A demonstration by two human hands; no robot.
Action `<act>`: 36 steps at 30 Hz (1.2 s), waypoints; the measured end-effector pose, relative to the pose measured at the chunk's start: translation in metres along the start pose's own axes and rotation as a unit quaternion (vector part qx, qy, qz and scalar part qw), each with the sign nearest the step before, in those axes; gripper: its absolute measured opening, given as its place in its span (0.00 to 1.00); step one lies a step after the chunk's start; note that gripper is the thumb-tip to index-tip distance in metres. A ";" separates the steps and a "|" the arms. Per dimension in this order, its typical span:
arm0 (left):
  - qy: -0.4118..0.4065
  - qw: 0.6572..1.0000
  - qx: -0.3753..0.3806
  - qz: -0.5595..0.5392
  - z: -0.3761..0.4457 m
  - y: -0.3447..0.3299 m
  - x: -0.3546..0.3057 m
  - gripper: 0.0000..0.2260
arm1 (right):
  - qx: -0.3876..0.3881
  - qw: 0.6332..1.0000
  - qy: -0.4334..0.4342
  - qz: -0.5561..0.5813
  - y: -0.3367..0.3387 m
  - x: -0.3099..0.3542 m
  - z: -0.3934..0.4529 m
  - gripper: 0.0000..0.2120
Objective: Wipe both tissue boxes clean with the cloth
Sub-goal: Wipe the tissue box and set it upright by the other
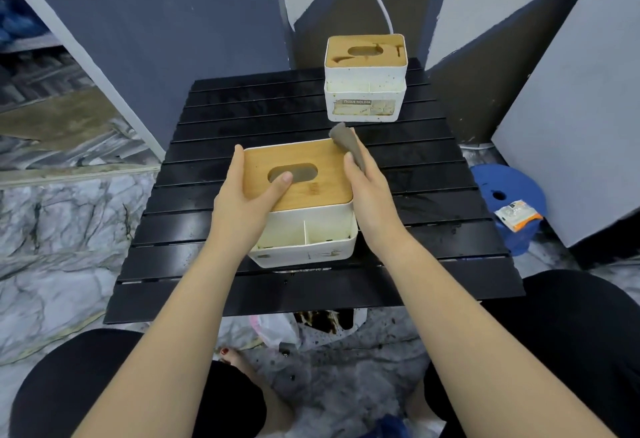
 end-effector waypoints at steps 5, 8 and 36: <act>0.003 1.000 -0.016 -0.022 0.001 -0.001 0.002 0.41 | -0.079 0.994 -0.072 0.028 -0.002 -0.018 -0.033 0.17; 0.004 0.999 -0.018 -0.032 0.001 -0.002 0.002 0.41 | -0.105 0.989 -0.088 0.060 0.000 -0.024 -0.058 0.16; 0.087 0.896 -0.151 -0.409 -0.013 0.035 0.033 0.24 | 0.195 0.819 0.254 -0.476 -0.083 0.036 -0.040 0.40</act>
Point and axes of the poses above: each hand's wrist, its own z-axis towards the middle knuckle, its own y-axis out of the back of the hand, x = y × z, the point moved 4 cm from there along z, towards the middle knuckle, and after that the axes turned 7 degrees about -z, right-handed, at the moved point
